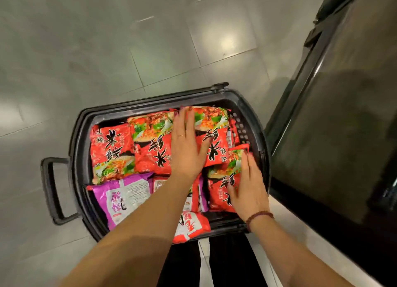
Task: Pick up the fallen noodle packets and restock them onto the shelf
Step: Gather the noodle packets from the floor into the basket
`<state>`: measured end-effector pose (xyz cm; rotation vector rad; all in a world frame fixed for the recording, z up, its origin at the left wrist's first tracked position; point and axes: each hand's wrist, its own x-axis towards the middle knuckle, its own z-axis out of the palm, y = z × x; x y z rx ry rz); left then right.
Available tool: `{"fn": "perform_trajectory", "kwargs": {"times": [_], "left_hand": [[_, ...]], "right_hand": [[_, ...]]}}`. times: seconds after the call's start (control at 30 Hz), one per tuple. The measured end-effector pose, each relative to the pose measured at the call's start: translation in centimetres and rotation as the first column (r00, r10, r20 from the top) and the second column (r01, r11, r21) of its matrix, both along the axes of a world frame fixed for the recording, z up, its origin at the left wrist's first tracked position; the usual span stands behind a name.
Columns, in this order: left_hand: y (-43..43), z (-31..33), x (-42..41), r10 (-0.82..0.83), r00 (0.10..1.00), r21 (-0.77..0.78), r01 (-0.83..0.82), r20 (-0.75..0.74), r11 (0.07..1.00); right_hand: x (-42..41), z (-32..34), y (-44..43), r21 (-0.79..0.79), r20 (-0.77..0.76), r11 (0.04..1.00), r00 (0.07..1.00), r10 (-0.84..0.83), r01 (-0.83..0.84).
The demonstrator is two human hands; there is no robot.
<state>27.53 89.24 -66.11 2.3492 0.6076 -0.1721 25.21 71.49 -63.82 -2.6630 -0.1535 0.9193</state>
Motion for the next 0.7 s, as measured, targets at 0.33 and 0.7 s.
{"fn": "perform_trajectory", "kwargs": {"times": [0.33,0.7], "left_hand": [[1.1,-2.5,-0.2,-0.505,0.781,0.315,0.616,-0.369,0.723],[2.2,7.6,-4.3,-0.444,0.880,0.340,0.474,-0.167,0.812]], "right_hand": [[-0.7,-4.0,-0.3,-0.287,0.103,0.894,0.917,0.385,-0.343],[0.5,6.0,1.2,-0.061,0.254,0.976,0.943,0.216,-0.207]]}}
